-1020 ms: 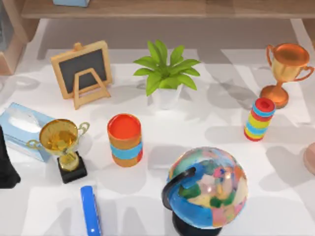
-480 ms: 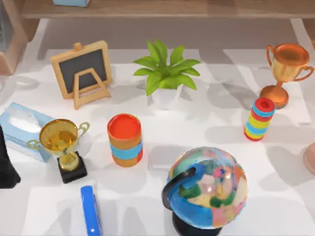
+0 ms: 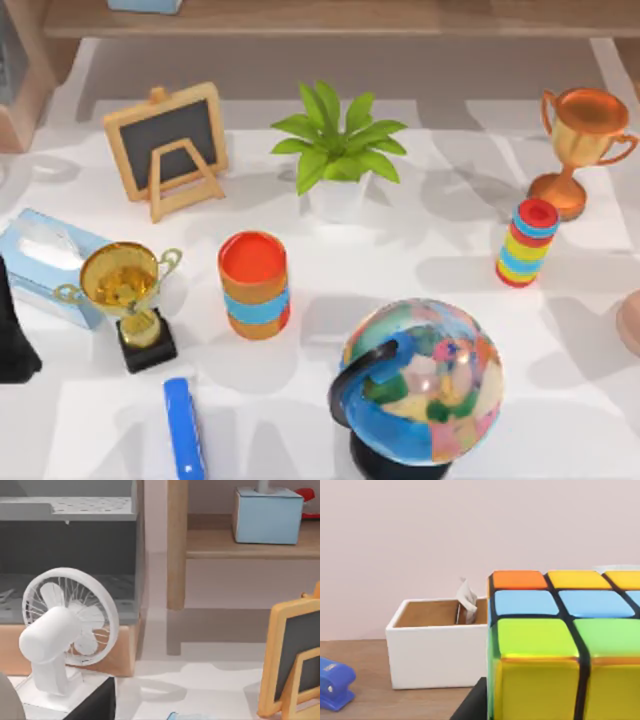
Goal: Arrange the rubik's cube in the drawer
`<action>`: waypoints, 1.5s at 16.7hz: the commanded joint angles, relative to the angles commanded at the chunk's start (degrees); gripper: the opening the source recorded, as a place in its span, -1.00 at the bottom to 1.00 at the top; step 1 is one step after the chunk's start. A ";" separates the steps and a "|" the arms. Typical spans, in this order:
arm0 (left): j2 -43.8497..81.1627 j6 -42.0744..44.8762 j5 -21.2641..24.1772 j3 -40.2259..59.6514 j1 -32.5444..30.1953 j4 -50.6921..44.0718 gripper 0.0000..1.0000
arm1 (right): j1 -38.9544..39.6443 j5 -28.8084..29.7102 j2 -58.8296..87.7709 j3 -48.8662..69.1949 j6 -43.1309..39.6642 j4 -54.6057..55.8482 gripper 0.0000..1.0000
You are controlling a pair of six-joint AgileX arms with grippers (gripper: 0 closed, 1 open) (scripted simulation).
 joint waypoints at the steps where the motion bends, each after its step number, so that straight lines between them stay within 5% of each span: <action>1: 0.00 0.00 0.00 0.00 0.00 0.00 1.00 | 0.55 0.59 0.71 0.42 -0.01 -0.46 -1.00; 13: 0.00 0.00 0.00 0.00 0.00 0.00 1.00 | -0.56 1.62 1.53 3.72 2.15 -6.72 -1.00; 25: 0.00 0.00 0.00 0.00 0.00 0.00 1.00 | -28.92 -1.76 0.72 30.74 7.25 -56.22 -1.00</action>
